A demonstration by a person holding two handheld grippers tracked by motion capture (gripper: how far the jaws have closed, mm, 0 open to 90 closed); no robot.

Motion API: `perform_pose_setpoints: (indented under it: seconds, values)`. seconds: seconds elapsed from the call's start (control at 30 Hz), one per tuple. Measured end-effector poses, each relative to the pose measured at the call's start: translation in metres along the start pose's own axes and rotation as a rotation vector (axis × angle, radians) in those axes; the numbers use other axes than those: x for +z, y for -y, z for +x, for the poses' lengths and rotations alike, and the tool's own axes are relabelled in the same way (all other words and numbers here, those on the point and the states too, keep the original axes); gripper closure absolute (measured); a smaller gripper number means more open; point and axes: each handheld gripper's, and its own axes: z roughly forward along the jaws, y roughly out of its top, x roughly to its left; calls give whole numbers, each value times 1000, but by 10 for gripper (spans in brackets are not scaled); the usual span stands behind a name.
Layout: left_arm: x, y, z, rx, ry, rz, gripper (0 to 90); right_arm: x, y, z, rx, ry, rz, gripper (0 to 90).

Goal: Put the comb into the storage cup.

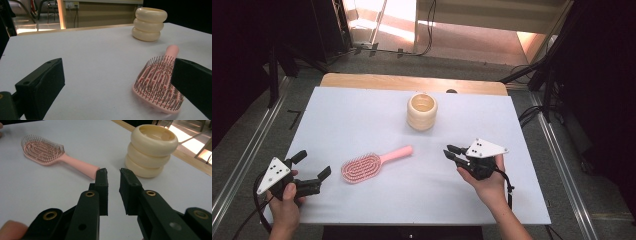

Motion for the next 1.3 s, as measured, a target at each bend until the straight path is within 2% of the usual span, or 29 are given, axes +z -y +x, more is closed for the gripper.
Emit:
perform_pose_setpoints:
  seconds: [0.07, 0.13, 0.3, 0.57, 0.77, 1.0, 1.1, 1.3]
  values:
    - [0, 0, 0, 2, 0, 1, 0, 2, -3, 0, -7, -8, 0, 771]
    - [0, 0, 0, 2, -2, 3, 0, 8, -9, 0, -15, -36, 6, 783]
    - [0, 0, -1, 6, -3, 4, 0, 19, -17, 1, -38, -74, 22, 858]
    - [0, 0, -1, 9, -2, 4, 0, 36, -28, 1, -71, -92, 65, 878]
    - [0, 0, -2, 14, -1, 7, 0, 57, -41, 2, -101, -120, 116, 879]
    - [0, 0, -2, 20, 9, 18, 0, 84, -53, 8, -161, -157, 174, 881]
    - [0, 0, -3, 24, 9, 19, 0, 97, -56, 9, -162, -178, 197, 881]
    - [0, 0, -2, 22, 12, 15, 0, 122, -57, 7, -160, -188, 261, 881]
